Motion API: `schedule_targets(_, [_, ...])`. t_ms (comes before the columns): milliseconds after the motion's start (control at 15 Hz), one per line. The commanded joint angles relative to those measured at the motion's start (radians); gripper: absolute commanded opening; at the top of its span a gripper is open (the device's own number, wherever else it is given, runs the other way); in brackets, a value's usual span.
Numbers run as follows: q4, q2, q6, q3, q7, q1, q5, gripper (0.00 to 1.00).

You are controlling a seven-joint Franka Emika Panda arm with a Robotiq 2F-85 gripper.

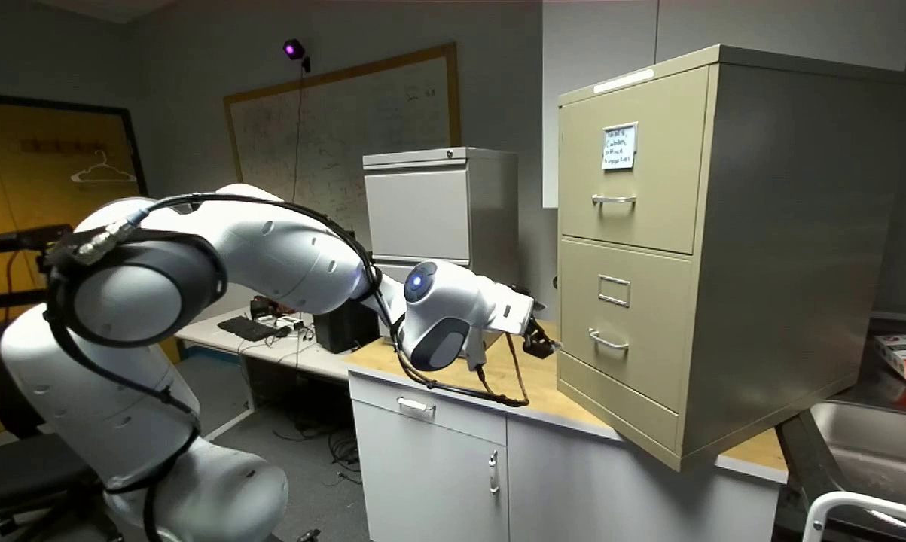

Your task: Open the bottom drawer of the file cabinet on the right

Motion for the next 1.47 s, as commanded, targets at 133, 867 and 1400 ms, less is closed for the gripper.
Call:
schedule_targets(133, [0.054, -0.102, -0.021, -0.414, -0.028, 0.358, -0.114, 1.00])
schedule_targets(867, [0.378, -0.266, -0.160, -0.883, -0.283, 0.889, -0.081, 1.00])
schedule_targets(1400, [0.695, -0.325, -0.417, -1.187, -0.375, 1.257, -0.071, 1.00])
